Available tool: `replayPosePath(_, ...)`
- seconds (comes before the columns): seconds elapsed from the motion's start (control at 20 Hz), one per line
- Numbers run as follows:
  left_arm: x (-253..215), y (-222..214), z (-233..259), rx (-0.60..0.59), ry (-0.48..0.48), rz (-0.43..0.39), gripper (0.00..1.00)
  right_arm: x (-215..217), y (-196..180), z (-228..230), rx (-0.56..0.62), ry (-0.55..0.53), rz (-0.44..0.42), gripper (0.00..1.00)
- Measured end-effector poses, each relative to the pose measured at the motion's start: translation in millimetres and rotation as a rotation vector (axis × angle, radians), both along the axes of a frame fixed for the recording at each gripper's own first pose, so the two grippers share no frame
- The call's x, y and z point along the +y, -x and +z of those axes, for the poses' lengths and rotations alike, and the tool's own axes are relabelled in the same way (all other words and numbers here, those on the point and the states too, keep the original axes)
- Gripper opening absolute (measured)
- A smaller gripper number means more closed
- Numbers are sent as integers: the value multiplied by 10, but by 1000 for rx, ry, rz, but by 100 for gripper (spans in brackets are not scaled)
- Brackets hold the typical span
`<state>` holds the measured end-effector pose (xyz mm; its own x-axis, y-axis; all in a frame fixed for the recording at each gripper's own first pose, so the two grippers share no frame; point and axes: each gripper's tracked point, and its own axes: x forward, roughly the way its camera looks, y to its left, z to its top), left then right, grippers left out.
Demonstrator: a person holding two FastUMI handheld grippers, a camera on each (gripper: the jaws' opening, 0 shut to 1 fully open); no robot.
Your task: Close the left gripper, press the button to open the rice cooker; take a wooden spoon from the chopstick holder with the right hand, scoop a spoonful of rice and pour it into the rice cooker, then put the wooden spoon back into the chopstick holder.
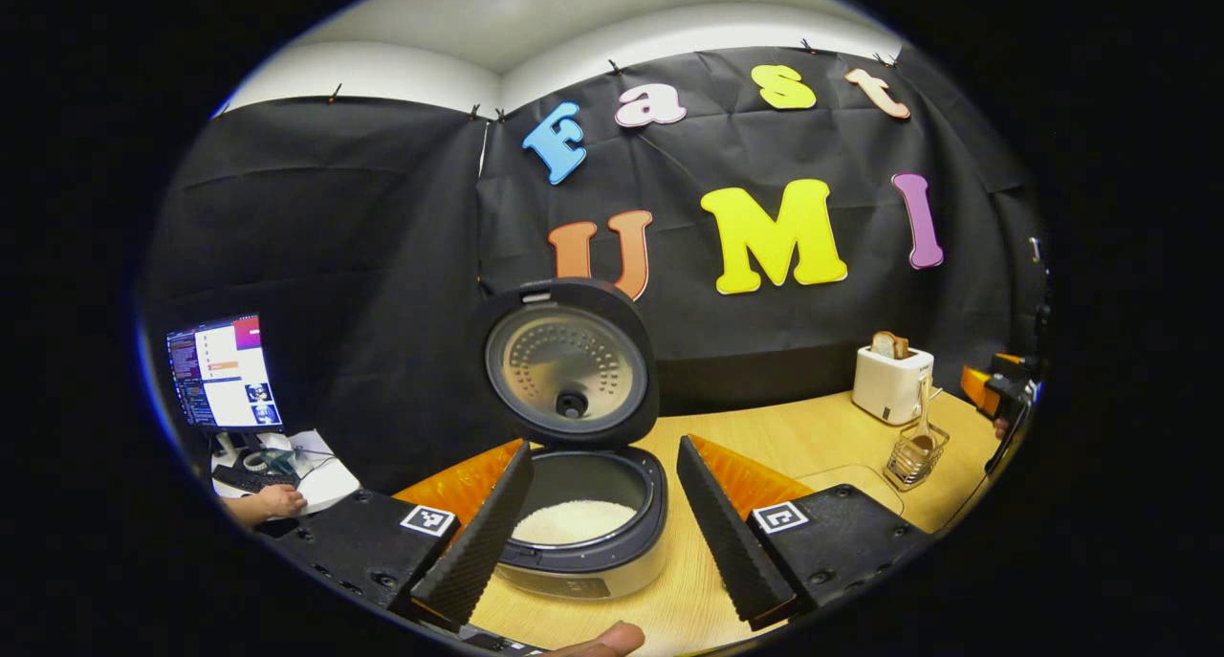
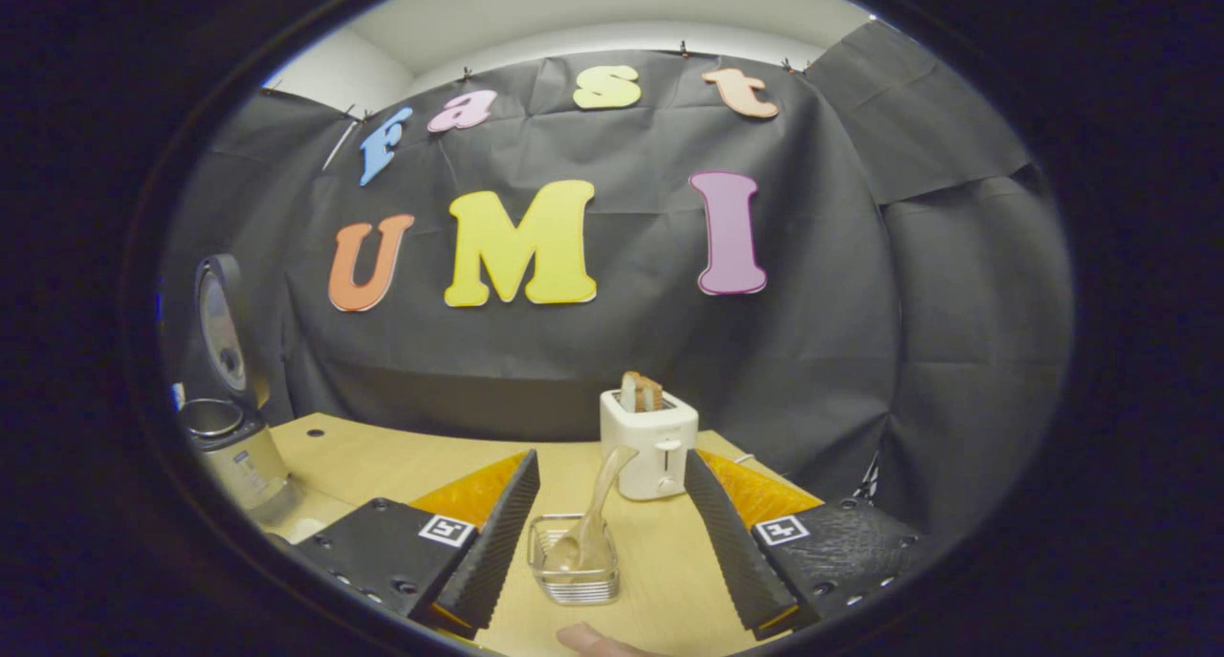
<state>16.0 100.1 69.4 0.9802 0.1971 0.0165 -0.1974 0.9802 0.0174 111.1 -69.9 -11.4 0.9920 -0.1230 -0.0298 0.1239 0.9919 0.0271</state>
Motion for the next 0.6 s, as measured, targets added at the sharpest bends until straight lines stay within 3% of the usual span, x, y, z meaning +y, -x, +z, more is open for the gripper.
replayPosePath(0.15,-5,-81,278,-21,27,-21,96,66,211,-62,19,-7,28,90)
replayPosePath(0.3,141,-139,611,-55,-4,29,96,315,497,64,-19,-29,123,93)
replayPosePath(0.35,188,-181,694,-67,-6,47,96,347,598,98,-28,-19,135,90)
replayPosePath(0.45,291,-254,817,-66,3,73,96,428,776,172,-55,10,163,94)
replayPosePath(0.5,334,-305,925,-79,2,79,96,483,838,211,-66,19,180,91)
replayPosePath(0.6,412,-453,1084,-86,15,73,96,596,942,254,-80,33,218,94)
